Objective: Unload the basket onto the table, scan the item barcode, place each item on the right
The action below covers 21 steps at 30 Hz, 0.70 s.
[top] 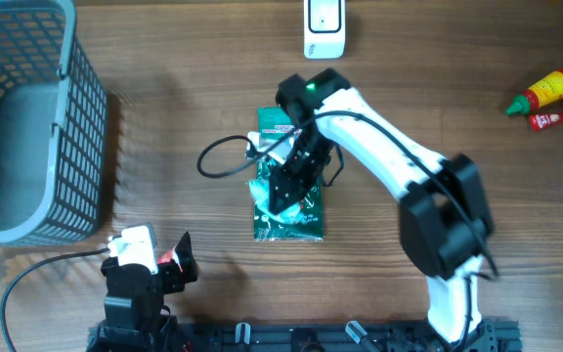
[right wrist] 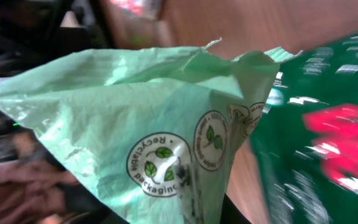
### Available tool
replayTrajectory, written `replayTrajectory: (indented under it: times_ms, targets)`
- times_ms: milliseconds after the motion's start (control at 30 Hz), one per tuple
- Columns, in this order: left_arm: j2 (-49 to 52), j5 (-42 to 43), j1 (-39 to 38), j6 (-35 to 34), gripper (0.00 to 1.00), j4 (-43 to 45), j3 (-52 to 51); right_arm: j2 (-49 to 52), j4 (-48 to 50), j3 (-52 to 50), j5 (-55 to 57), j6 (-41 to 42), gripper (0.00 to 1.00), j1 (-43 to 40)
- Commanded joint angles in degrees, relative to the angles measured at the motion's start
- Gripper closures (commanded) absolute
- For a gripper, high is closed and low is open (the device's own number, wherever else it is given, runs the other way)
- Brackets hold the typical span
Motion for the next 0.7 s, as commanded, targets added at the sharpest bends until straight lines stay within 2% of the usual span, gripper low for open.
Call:
replayTrajectory:
  times_ms: [0,33,167,367,667]
  targets:
    - [-0.2,0.48,0.42,-0.28,0.0,0.04,-0.09,-8.81,7.17,2.51,24.74,11.1,0.95,0.02]
    - [-0.2,0.48,0.42,-0.28,0.0,0.04,-0.09,-9.53,11.52,2.51,34.73,13.64,0.95,0.02]
    - [-0.2,0.48,0.42,-0.28,0.0,0.04,-0.09,-9.09,26.03,2.03,52.94,16.59,0.95,-0.15]
    - [-0.2,0.48,0.42,-0.28,0.0,0.04,-0.09,-4.2,37.99,1.7,52.52,17.55,0.95,-2.69]
    - [-0.2,0.48,0.42,-0.28,0.0,0.04,-0.09,7.08,59.74,6.38,58.9,13.05,0.96,-10.95]
